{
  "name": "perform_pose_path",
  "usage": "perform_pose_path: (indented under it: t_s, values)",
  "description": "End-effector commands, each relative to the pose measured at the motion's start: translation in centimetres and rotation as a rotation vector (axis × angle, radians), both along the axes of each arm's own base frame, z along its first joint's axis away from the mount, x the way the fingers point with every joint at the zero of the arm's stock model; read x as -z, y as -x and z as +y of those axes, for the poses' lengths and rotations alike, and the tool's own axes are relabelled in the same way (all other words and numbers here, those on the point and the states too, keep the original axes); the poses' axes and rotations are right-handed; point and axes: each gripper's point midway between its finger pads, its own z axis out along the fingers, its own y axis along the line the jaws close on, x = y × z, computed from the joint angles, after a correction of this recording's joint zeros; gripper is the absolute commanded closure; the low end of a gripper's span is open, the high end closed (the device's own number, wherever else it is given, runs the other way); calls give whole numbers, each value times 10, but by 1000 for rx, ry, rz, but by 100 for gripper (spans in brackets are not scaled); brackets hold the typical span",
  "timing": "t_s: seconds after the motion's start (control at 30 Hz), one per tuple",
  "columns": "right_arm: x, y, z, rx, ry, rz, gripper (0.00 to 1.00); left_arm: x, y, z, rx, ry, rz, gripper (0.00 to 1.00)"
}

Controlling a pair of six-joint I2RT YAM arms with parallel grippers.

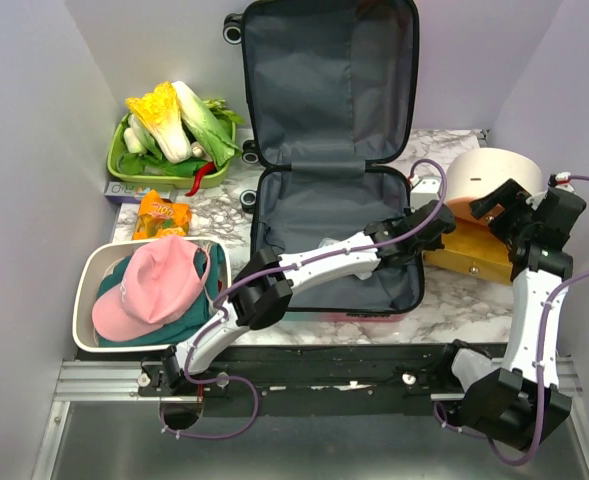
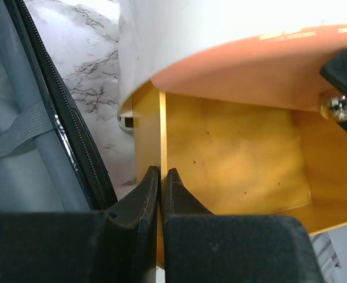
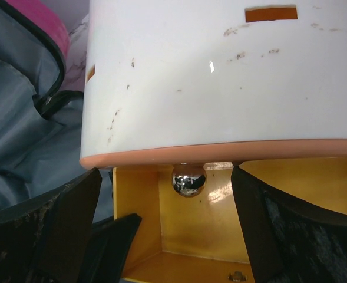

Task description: Open, take out, and arrange the luggage

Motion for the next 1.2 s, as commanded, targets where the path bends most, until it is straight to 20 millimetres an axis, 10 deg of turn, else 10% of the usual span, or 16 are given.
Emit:
perform_pose_path:
  t_s: [0.0, 0.73, 0.9, 1.17]
  values:
    - [-16, -24, -11, -39, 74, -66, 0, -14, 45, -17, 101, 18, 31, 100]
    - [-13, -23, -36, 41, 176, -14, 0, -32, 81, -10, 257, -153, -126, 98]
    - [-12, -23, -37, 41, 178, -10, 0, -34, 87, -11, 278, -142, -139, 69]
    - [-13, -22, -31, 18, 170, -19, 0, -59, 90, -4, 291, -104, -171, 55]
